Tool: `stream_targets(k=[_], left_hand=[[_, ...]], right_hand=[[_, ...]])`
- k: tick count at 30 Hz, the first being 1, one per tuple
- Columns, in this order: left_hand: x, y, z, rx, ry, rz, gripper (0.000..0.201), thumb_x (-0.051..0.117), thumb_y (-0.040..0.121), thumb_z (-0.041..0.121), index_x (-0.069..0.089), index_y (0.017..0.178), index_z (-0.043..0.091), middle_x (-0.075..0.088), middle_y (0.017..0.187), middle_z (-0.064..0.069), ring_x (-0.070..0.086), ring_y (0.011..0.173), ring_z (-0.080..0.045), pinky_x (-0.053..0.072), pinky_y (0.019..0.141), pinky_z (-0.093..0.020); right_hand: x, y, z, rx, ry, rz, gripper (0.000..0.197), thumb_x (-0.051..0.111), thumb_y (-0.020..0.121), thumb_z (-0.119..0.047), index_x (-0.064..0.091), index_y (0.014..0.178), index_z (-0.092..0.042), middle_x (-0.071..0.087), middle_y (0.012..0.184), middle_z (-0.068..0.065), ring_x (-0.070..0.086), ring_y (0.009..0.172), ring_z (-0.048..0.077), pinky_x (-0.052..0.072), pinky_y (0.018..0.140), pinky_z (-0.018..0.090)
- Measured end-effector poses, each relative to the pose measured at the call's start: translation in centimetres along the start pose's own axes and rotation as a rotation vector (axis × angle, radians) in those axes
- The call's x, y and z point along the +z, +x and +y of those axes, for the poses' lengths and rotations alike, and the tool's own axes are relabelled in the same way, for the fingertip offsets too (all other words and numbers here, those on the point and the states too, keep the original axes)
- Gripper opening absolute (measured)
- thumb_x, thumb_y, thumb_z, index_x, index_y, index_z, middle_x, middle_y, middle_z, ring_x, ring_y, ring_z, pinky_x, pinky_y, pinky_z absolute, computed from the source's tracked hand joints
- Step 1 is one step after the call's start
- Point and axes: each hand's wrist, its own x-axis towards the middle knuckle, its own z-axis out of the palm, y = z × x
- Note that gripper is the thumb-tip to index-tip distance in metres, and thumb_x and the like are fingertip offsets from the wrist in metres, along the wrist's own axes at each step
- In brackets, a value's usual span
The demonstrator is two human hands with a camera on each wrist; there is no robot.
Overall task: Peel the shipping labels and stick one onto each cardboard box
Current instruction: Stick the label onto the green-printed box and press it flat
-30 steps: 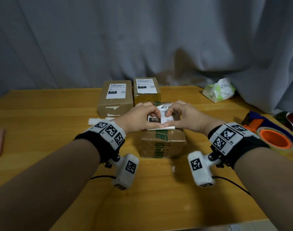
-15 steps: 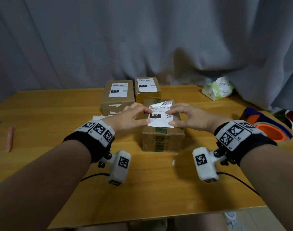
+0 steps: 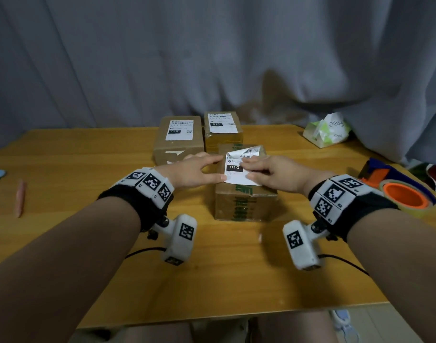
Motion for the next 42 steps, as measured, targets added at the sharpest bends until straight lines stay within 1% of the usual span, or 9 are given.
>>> stream_targets(k=[5,8,13,21,25,31,37,40,42], left_hand=[[-0.7,0.5,0.2,0.042,-0.049,0.083,0.052,0.051,0.093,0.036,0.039,0.142,0.021,0.044,0.143,-0.004,0.041,0.130,-0.020,0.031,0.108,-0.029],[-0.6,1.4,0.4,0.003,-0.132,0.095,0.056,0.050,0.095,0.033,0.031,0.145,0.017,0.041,0.146,-0.005,0.041,0.132,-0.021,0.030,0.103,-0.023],[-0.8,3.3,0.3,-0.089,-0.296,-0.007,0.064,0.049,0.093,0.034,0.019,0.149,0.031,0.027,0.154,0.002,0.028,0.140,-0.018,0.025,0.114,-0.034],[-0.6,4.1,0.1,-0.031,-0.452,0.011,0.054,0.052,0.091,0.018,0.031,0.141,0.022,0.043,0.140,0.002,0.040,0.119,-0.007,0.030,0.093,-0.023],[-0.6,4.0,0.0,-0.018,-0.434,0.016,0.054,0.052,0.091,0.018,0.032,0.141,0.022,0.045,0.137,0.003,0.041,0.121,-0.008,0.034,0.089,-0.020],[-0.9,4.3,0.3,-0.043,-0.306,-0.022,0.059,0.050,0.090,0.029,0.026,0.144,0.025,0.044,0.142,-0.001,0.043,0.126,-0.016,0.036,0.101,-0.030],[-1.8,3.7,1.5,-0.064,-0.040,-0.034,0.059,0.043,0.094,0.037,0.022,0.147,0.024,0.034,0.151,-0.002,0.036,0.135,-0.023,0.030,0.110,-0.036],[-2.0,3.8,3.3,0.032,0.283,0.125,0.051,0.038,0.096,0.031,0.030,0.145,0.018,0.025,0.156,-0.002,0.022,0.142,-0.023,0.019,0.114,-0.035],[-1.2,4.0,4.0,0.152,0.264,0.084,0.048,0.033,0.100,0.024,0.028,0.146,0.014,0.020,0.157,-0.004,0.017,0.145,-0.019,0.013,0.115,-0.027]], right_hand=[[0.7,0.4,-1.8,-0.143,-0.021,0.031,0.036,0.051,0.096,-0.022,0.055,0.131,-0.023,0.048,0.142,-0.009,0.037,0.136,0.007,0.019,0.115,0.022],[0.6,0.9,-1.5,-0.126,0.039,0.028,0.035,0.055,0.094,-0.025,0.057,0.129,-0.023,0.049,0.141,-0.008,0.039,0.134,0.006,0.020,0.110,0.015],[0.3,2.0,-1.3,-0.065,0.016,-0.105,0.050,0.049,0.096,-0.037,0.036,0.144,-0.028,0.024,0.155,-0.013,0.018,0.144,0.005,0.007,0.119,0.025],[0.6,5.3,-0.7,-0.010,-0.167,-0.214,0.062,0.023,0.097,-0.053,0.002,0.150,-0.030,-0.005,0.160,-0.008,-0.005,0.148,0.017,-0.005,0.119,0.047],[0.6,6.4,-0.8,0.012,-0.229,-0.219,0.060,0.015,0.100,-0.049,-0.005,0.150,-0.025,-0.011,0.159,-0.006,-0.009,0.147,0.011,-0.009,0.119,0.038],[0.8,6.3,-1.1,0.083,-0.239,-0.154,0.060,0.010,0.099,-0.050,-0.006,0.151,-0.024,-0.012,0.159,-0.007,-0.010,0.146,0.010,-0.011,0.117,0.036],[0.0,4.6,1.3,0.247,-0.263,-0.134,0.065,0.006,0.095,-0.058,-0.007,0.150,-0.026,-0.012,0.159,-0.009,-0.013,0.146,0.015,-0.016,0.115,0.046],[0.1,4.7,0.8,0.273,-0.329,-0.115,0.065,0.003,0.094,-0.059,-0.005,0.151,-0.027,-0.012,0.159,-0.009,-0.017,0.146,0.020,-0.019,0.114,0.051],[0.3,4.8,0.2,0.209,-0.464,-0.047,0.062,0.004,0.096,-0.052,0.003,0.151,-0.023,-0.008,0.160,-0.006,-0.014,0.146,0.021,-0.018,0.114,0.052]])
